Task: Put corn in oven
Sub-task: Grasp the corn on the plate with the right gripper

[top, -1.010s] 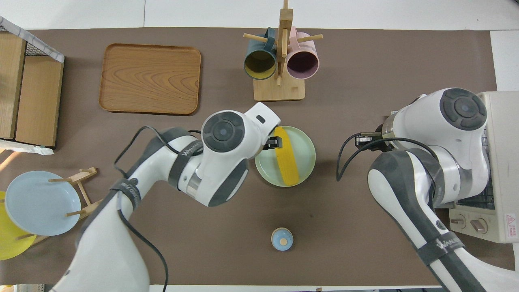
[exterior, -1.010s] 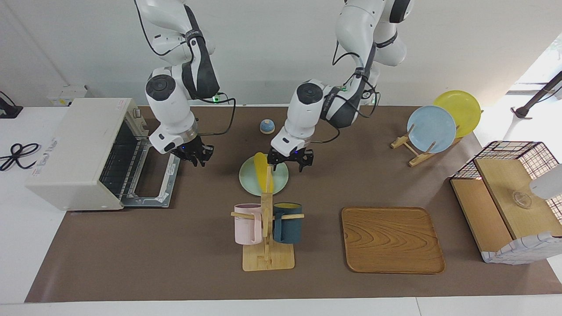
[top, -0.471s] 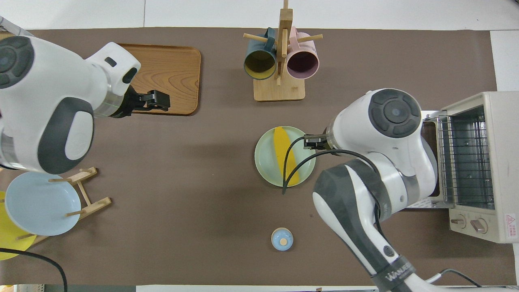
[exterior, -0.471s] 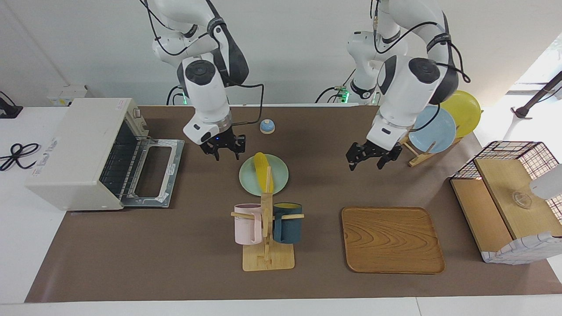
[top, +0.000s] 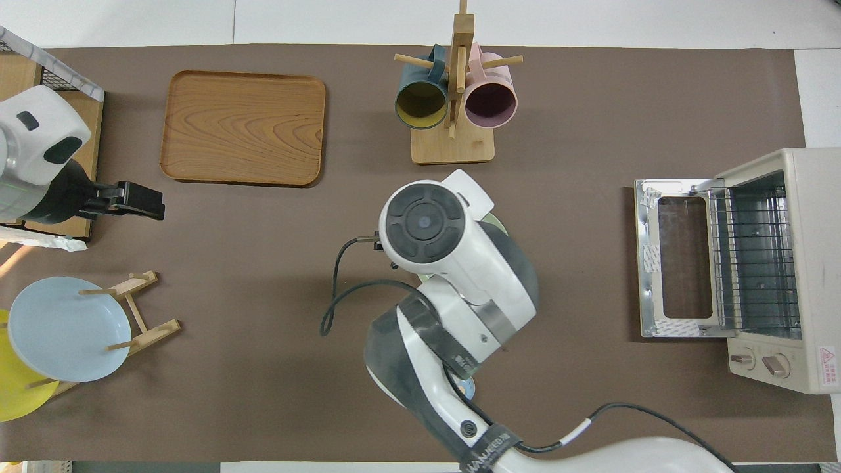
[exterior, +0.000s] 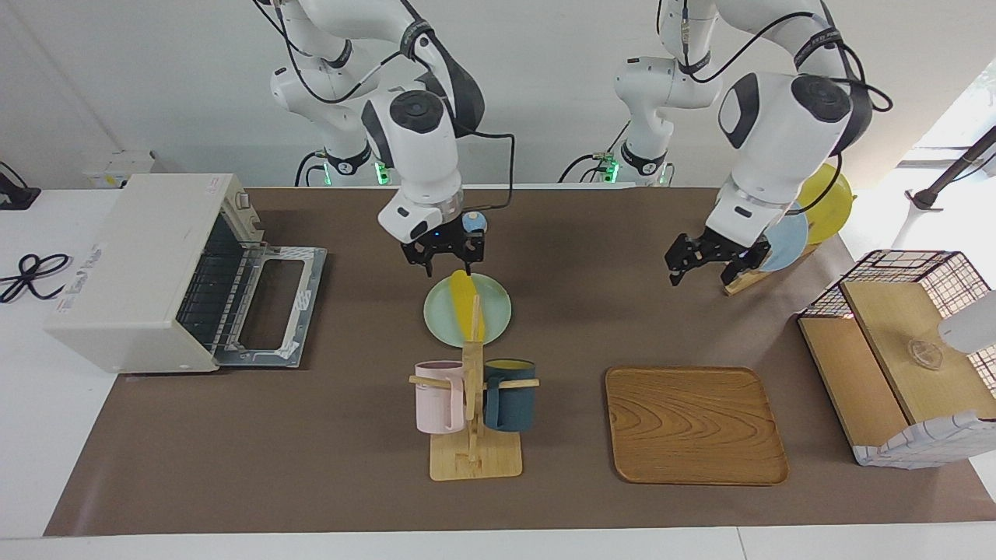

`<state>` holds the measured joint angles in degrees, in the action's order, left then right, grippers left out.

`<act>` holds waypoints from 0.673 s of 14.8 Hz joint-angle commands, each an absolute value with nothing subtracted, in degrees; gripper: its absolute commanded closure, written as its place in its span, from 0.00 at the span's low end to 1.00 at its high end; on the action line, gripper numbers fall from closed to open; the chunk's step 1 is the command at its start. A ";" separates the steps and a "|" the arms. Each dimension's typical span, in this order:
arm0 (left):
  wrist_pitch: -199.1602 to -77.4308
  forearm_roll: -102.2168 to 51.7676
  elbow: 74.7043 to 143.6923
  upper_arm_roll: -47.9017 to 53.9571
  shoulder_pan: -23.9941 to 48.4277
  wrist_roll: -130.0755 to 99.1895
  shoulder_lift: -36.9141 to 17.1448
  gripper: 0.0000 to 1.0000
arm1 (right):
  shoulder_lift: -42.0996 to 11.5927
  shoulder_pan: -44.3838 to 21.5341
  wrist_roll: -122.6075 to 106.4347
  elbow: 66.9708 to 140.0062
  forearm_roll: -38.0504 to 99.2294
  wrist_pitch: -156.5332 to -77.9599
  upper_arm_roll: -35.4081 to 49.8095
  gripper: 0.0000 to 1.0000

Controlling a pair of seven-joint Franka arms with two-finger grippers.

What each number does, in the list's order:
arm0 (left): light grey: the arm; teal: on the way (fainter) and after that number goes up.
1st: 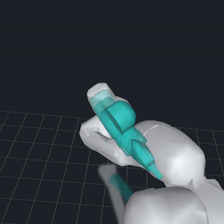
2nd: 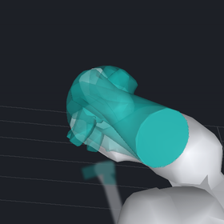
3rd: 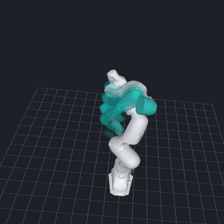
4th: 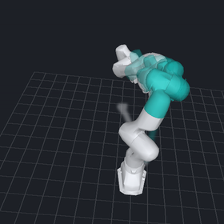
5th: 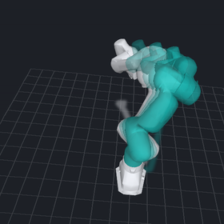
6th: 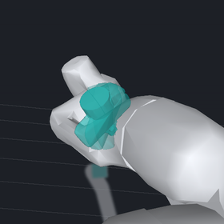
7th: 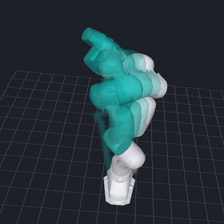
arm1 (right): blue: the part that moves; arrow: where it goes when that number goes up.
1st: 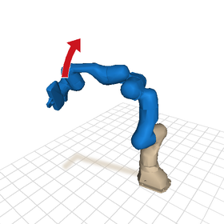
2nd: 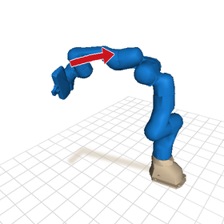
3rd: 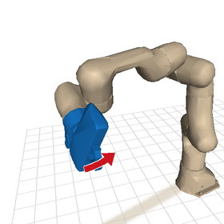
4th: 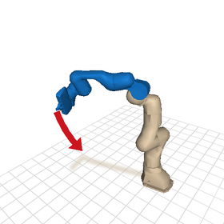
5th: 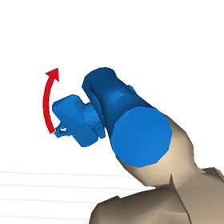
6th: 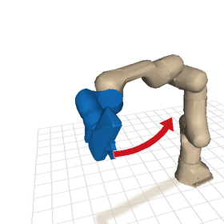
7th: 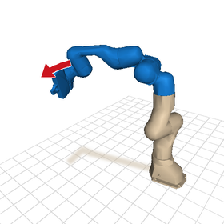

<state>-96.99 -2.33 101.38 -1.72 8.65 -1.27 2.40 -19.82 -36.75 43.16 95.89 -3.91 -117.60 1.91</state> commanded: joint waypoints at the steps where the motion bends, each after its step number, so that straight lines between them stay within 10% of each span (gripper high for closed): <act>1: -91.43 -0.62 99.95 -0.97 8.61 -1.05 4.48 0.00 | -26.09 -37.70 45.00 92.63 -5.19 -121.44 1.58 0.38; 4: -88.42 -0.70 95.11 -0.97 9.23 -1.14 2.64 0.00 | -27.07 -38.23 45.00 96.05 -5.36 -125.41 1.58 0.56; 10: -89.82 -1.32 95.62 -0.97 8.53 -0.70 2.11 0.00 | -25.93 -38.23 44.56 101.33 -5.89 -128.57 1.58 0.57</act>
